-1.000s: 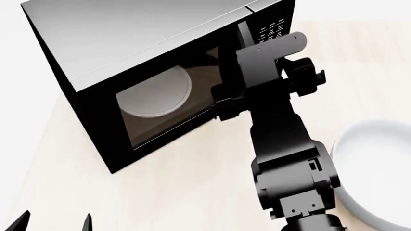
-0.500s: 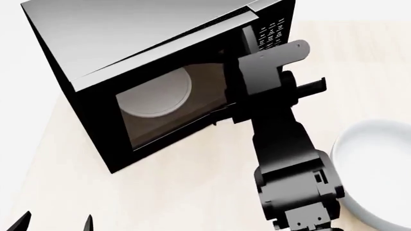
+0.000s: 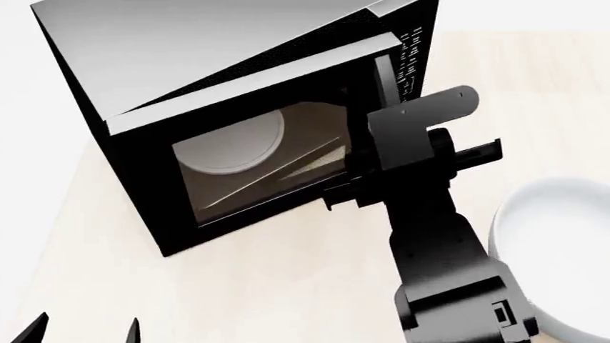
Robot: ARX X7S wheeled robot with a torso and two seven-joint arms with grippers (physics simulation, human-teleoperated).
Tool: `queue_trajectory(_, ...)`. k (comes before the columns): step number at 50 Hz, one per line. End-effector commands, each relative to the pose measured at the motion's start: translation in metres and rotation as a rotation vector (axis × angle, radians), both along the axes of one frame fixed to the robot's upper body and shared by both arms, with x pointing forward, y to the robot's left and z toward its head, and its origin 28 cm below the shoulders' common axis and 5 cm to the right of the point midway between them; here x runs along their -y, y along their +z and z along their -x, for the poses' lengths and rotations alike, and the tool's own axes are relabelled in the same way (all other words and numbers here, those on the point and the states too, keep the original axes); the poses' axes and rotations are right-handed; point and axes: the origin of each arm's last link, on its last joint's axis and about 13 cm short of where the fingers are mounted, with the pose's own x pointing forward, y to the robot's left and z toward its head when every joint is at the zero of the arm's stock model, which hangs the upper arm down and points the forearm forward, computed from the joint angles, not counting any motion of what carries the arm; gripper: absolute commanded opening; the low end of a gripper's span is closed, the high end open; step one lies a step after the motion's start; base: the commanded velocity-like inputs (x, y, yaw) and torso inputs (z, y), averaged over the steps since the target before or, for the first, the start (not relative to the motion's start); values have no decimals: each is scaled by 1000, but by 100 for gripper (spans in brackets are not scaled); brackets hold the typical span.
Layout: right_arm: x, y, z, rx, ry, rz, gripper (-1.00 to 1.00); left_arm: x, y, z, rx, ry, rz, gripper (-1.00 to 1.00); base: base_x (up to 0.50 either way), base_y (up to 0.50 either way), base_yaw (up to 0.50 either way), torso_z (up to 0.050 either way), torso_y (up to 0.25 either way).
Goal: Open the microwave.
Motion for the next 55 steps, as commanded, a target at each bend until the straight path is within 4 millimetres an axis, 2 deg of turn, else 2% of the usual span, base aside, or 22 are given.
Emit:
queue_trajectory(1, -1, -15, 21, -27, 5, 15, -100, 0, -1, -2, -3, 4, 0, 100, 0, 0, 0, 0, 0)
queue_trajectory(9, -3, -23, 33, -37, 15, 9, -100, -1, 0, -2, -3, 8, 0, 100, 0, 0, 0, 0, 0)
queue_trajectory(20, -8, -20, 61, -19, 39, 23, -100, -1, 1, 0, 1, 7, 0, 100, 0, 0, 0, 0, 0)
queue_trajectory(25, -11, -25, 70, -15, 48, 33, -100, -1, 1, 0, 2, 5, -1, 100, 0, 0, 2, 0, 0)
queue_trajectory(44, -11, -35, 87, -14, 60, 3, -100, -1, 2, 0, 4, 6, 1, 100, 0, 0, 2, 0, 0)
queue_trajectory(55, -18, -39, 101, -19, 96, 1, -100, -1, 2, 0, 2, 5, 4, 100, 0, 0, 0, 0, 0)
